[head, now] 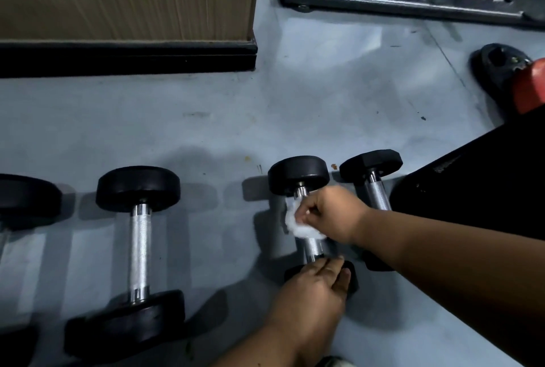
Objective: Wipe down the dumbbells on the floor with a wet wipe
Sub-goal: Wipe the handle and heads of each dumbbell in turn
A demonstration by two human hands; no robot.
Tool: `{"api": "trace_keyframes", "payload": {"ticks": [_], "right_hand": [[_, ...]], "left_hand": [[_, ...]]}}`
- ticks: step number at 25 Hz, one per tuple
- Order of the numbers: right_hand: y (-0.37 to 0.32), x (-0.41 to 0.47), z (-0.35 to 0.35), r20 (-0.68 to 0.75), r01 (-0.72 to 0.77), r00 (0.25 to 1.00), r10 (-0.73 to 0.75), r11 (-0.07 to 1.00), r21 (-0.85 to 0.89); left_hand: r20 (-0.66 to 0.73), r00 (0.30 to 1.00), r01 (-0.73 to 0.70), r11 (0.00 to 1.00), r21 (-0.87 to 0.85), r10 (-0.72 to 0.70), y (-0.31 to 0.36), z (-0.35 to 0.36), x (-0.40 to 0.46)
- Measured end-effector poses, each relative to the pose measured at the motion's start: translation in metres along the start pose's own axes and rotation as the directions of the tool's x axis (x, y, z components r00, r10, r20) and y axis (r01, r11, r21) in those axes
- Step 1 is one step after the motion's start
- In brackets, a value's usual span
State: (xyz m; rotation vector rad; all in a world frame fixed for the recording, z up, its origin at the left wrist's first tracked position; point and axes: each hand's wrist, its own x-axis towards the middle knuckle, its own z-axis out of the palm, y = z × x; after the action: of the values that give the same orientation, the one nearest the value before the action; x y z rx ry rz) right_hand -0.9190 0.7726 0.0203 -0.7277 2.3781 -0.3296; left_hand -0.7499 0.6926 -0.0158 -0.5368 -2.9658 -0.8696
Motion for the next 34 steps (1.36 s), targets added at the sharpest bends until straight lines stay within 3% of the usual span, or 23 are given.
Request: {"api": "trace_keyframes", "payload": {"ticks": [4,7,10,17,20,23,25,29,32,34], "right_hand": [[0.0,-0.032,0.008,0.189,0.0,0.982,-0.002,1.0,0.008],[0.0,-0.004,-0.006,0.089,0.028,0.996,-0.02,0.996,-0.082],[0.002,0.01,-0.011,-0.014,-0.043,0.999,0.043,0.999,0.014],[-0.004,-0.03,0.011,0.16,-0.059,0.986,0.042,0.993,0.105],[-0.007,-0.003,0.0,0.043,-0.06,0.997,0.059,0.998,0.031],[-0.004,0.014,-0.011,-0.061,-0.118,0.99,0.123,0.99,0.081],[0.0,0.009,-0.01,-0.053,-0.147,0.986,0.155,0.98,0.132],[0.007,-0.022,0.005,0.109,-0.132,0.987,0.117,0.982,0.138],[0.011,-0.014,0.001,0.087,-0.096,0.992,0.092,0.994,0.051],[0.014,-0.004,-0.004,0.012,-0.11,0.994,0.11,0.994,0.013]], "left_hand": [[0.023,0.999,0.041,0.989,-0.143,-0.038,0.005,0.005,0.001],[0.055,0.998,-0.021,0.993,-0.113,0.027,0.011,-0.001,0.007],[0.114,0.993,-0.028,0.994,-0.101,0.04,0.012,-0.012,0.011],[-0.073,0.992,0.09,0.987,-0.134,-0.1,-0.02,0.023,-0.014],[-0.09,0.994,0.048,0.992,-0.117,-0.059,-0.017,0.015,-0.011],[-0.169,0.985,-0.036,0.998,-0.046,0.027,-0.012,0.007,-0.005],[-0.124,0.992,0.016,0.992,-0.127,-0.032,-0.013,0.008,-0.006],[-0.092,0.972,0.181,0.935,-0.305,-0.218,-0.009,0.004,-0.016],[-0.048,0.985,0.147,0.947,-0.286,-0.168,-0.013,-0.012,-0.003],[0.033,0.999,0.025,0.966,-0.257,-0.017,-0.02,-0.016,0.009]]}}
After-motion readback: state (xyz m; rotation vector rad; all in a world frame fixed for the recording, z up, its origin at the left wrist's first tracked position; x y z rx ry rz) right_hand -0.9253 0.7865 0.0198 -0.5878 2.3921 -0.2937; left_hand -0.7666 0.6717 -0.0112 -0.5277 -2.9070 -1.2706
